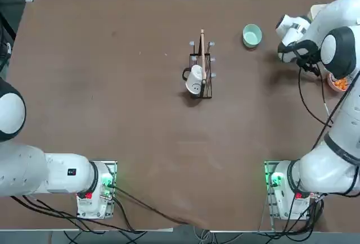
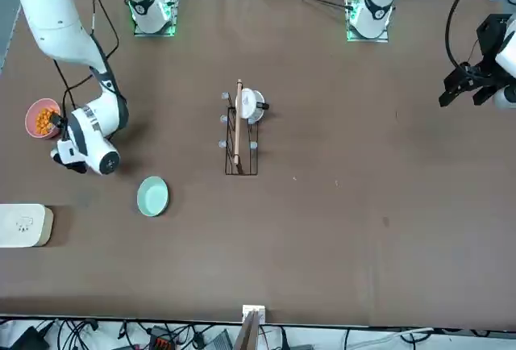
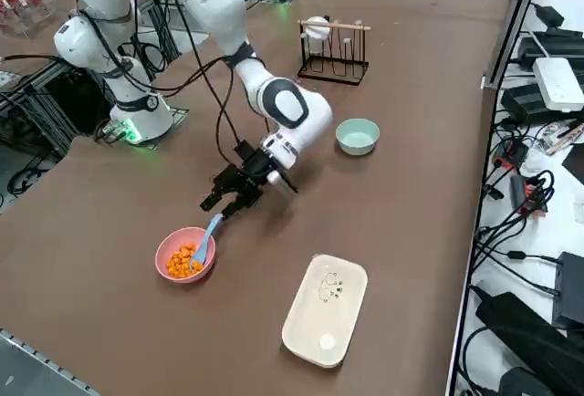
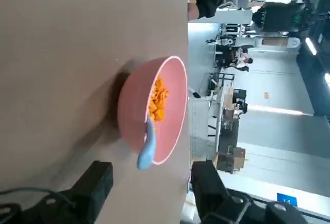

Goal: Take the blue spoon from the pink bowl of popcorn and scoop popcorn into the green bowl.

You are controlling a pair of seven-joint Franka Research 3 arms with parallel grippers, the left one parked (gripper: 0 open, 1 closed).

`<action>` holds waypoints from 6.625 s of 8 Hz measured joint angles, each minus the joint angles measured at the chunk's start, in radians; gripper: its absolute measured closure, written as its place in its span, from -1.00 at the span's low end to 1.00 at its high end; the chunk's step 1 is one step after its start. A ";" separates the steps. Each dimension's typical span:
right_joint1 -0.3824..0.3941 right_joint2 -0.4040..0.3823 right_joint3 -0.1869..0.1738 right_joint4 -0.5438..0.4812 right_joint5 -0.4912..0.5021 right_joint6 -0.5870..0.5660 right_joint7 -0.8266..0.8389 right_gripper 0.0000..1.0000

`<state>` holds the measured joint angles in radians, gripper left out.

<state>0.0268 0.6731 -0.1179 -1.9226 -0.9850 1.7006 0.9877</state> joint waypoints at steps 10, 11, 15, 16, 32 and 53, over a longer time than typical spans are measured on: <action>-0.008 0.041 0.000 -0.008 -0.099 0.011 0.157 0.00; -0.008 0.042 0.000 -0.008 -0.099 0.011 0.158 0.22; -0.008 0.042 0.000 -0.007 -0.100 0.010 0.160 0.75; -0.008 0.042 0.000 -0.007 -0.100 0.009 0.160 0.75; 0.323 0.076 0.020 0.441 -0.054 -0.407 -0.181 0.75; 0.443 0.125 0.012 0.938 0.594 -0.458 -0.247 0.75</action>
<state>0.4695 0.7980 -0.1063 -0.9846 -0.3908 1.2424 0.7403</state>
